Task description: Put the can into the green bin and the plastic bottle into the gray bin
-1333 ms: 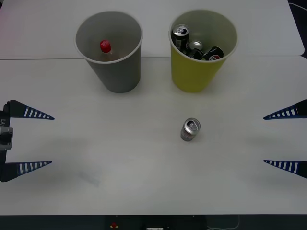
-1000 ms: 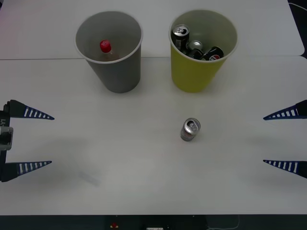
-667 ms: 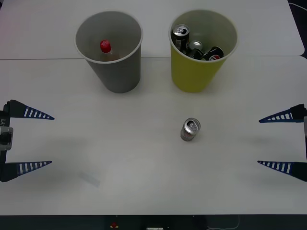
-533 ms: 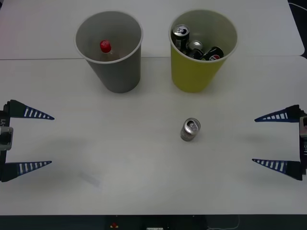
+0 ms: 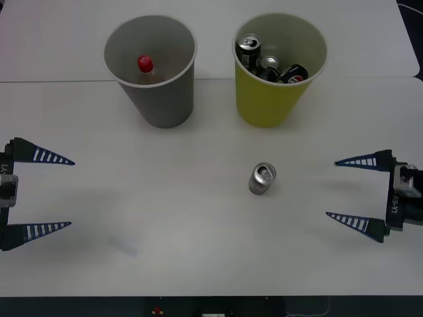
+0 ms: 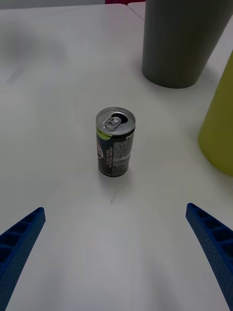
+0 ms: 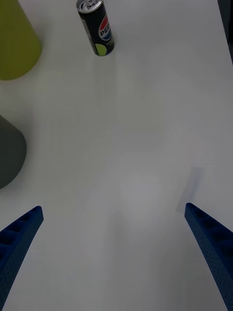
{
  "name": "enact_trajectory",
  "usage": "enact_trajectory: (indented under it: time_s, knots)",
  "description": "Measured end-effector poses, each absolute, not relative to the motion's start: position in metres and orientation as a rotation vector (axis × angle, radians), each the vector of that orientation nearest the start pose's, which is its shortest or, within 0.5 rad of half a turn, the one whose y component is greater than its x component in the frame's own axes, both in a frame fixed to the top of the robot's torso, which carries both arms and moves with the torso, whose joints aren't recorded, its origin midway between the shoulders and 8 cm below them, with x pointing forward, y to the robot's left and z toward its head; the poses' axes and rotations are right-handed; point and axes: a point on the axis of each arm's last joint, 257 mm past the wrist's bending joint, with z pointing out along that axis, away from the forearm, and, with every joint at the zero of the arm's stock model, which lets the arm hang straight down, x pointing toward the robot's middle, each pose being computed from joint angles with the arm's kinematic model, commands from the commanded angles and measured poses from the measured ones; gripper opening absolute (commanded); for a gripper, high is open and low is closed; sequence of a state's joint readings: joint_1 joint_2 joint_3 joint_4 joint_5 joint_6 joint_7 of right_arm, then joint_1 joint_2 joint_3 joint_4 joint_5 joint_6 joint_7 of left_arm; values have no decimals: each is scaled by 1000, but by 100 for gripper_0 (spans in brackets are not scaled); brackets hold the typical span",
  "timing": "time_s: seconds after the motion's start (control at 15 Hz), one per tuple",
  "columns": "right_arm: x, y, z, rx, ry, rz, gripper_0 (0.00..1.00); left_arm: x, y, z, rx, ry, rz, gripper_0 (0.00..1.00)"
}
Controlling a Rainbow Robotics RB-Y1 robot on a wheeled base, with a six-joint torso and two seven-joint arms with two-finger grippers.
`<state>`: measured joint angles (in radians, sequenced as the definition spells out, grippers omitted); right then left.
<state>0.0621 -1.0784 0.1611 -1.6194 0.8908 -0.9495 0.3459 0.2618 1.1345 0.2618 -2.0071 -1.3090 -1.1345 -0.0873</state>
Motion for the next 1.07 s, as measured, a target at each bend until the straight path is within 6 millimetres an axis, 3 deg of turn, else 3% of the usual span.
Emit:
enact_trajectory:
  time_s: [0.53,1.07]
  knots:
    - [413,-228,-244,-1219,1456,479,100,341,286,-167,1762,1443,-118,100]
    - [436,-176,-264,-1107,1435,550,100,341,286,-167,1762,1444,-118,100]
